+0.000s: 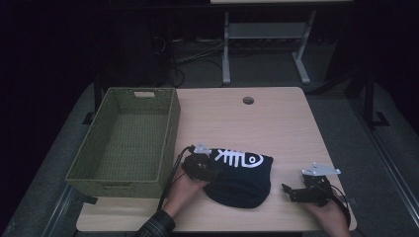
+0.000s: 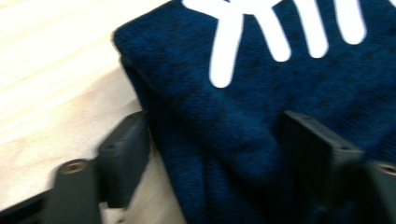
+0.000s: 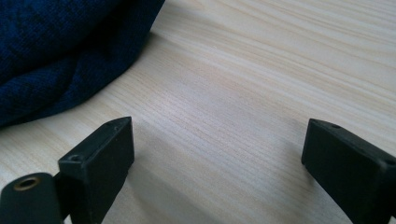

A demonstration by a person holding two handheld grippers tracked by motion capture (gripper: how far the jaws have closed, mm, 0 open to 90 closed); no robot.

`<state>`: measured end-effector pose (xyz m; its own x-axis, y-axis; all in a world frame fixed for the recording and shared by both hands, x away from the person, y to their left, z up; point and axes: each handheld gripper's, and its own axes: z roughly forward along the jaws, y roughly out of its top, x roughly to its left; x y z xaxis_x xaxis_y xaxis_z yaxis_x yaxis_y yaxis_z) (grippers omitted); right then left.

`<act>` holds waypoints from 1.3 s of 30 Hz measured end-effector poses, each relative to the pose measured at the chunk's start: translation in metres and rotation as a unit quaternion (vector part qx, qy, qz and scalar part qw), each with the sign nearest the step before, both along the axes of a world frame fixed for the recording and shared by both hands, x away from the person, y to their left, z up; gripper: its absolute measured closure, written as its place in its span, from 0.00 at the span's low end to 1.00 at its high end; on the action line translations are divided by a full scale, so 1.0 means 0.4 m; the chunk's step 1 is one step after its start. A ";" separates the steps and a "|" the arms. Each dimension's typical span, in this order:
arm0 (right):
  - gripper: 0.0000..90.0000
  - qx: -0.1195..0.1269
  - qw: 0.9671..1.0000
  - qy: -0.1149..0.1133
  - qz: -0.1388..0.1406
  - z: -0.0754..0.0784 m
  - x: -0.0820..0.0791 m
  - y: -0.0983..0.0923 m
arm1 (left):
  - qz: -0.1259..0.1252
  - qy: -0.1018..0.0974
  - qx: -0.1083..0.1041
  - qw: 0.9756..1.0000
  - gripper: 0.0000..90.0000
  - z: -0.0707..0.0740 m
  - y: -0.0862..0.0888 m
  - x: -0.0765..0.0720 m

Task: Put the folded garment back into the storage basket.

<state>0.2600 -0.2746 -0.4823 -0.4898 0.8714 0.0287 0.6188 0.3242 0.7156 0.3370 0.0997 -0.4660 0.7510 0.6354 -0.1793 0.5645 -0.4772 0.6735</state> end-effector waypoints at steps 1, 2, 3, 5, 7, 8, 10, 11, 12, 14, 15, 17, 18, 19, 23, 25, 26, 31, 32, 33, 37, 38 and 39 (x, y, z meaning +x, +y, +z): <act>0.10 0.000 1.000 0.000 0.000 0.000 0.000 0.000 | -0.006 0.003 -0.004 1.000 0.46 0.000 0.000 -0.001; 0.10 0.000 1.000 0.000 0.000 0.000 0.000 0.000 | -0.009 0.005 -0.006 1.000 0.49 0.001 -0.001 -0.002; 0.10 0.000 1.000 0.000 0.000 0.000 0.000 0.001 | -0.009 0.008 -0.010 1.000 0.53 0.000 -0.002 -0.002; 0.10 0.000 1.000 0.000 0.000 0.000 0.000 0.001 | -0.016 0.015 -0.014 1.000 0.61 0.001 0.000 -0.001; 0.10 0.000 1.000 0.000 0.000 0.000 0.000 0.002 | -0.019 0.020 -0.019 0.999 0.67 0.000 -0.001 0.000; 0.10 0.000 1.000 0.000 0.000 0.000 0.000 0.002 | -0.020 0.020 -0.019 0.999 0.69 0.001 -0.001 0.000; 0.10 -0.001 1.000 0.000 0.000 0.000 0.000 0.002 | -0.025 0.016 -0.011 0.999 0.73 0.005 -0.003 -0.001; 0.10 -0.001 1.000 0.000 0.001 0.000 0.000 0.003 | -0.028 0.014 -0.009 0.999 0.75 0.007 -0.005 -0.002; 0.10 -0.001 1.000 0.000 0.001 0.000 0.000 0.003 | -0.028 0.014 -0.009 0.999 0.76 0.007 -0.005 -0.002; 0.10 -0.001 1.000 0.000 0.001 0.000 0.000 0.004 | -0.026 0.015 -0.012 0.999 0.76 0.010 -0.005 -0.002; 0.10 -0.001 1.000 0.001 0.001 0.000 0.000 0.004 | -0.026 0.019 -0.017 0.999 0.77 0.013 -0.001 0.001; 0.10 -0.001 1.000 0.001 0.001 0.000 0.000 0.004 | -0.024 0.019 -0.026 0.999 0.78 0.020 0.002 0.001; 0.10 -0.001 1.000 0.001 0.001 0.000 0.000 0.004 | -0.024 0.019 -0.026 0.999 0.79 0.020 0.002 0.001; 0.10 -0.001 1.000 0.001 0.001 0.000 0.000 0.004 | -0.024 0.020 -0.034 0.999 0.79 0.029 0.004 0.000; 0.10 -0.001 1.000 0.001 0.001 0.000 0.000 0.004 | -0.027 0.019 -0.047 0.998 0.79 0.048 0.009 -0.002; 0.10 0.000 1.000 0.001 0.001 0.000 0.000 0.004 | -0.029 0.019 -0.052 0.998 0.79 0.060 0.012 -0.003; 0.10 0.000 1.000 0.001 0.001 0.000 0.000 0.004 | -0.029 0.019 -0.052 0.998 0.79 0.060 0.012 -0.003; 0.10 0.000 1.000 0.001 0.001 0.000 0.000 0.004 | -0.036 0.015 -0.067 0.997 0.79 0.092 0.014 -0.006; 0.10 0.000 1.000 0.001 0.001 0.000 0.000 0.004 | -0.038 0.014 -0.069 0.997 0.79 0.097 0.013 -0.007; 0.10 0.000 1.000 0.001 0.001 0.000 0.000 0.004 | -0.039 0.012 -0.070 0.997 0.79 0.104 0.012 -0.008; 0.10 0.001 1.000 0.001 0.001 0.000 0.000 0.004 | -0.045 0.006 -0.076 0.996 0.80 0.130 0.010 -0.009; 0.10 0.000 1.000 0.001 0.001 0.000 0.000 0.004 | -0.047 0.003 -0.078 0.996 0.80 0.139 0.010 -0.009; 0.10 0.000 1.000 0.001 0.001 0.000 0.000 0.004 | -0.048 0.000 -0.079 0.996 0.80 0.147 0.011 -0.008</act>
<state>0.2600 -0.2730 -0.4822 -0.4915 0.8704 0.0304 0.6196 0.3249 0.7145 0.3337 0.1039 -0.4072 0.8065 0.5248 -0.2721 0.5222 -0.4167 0.7441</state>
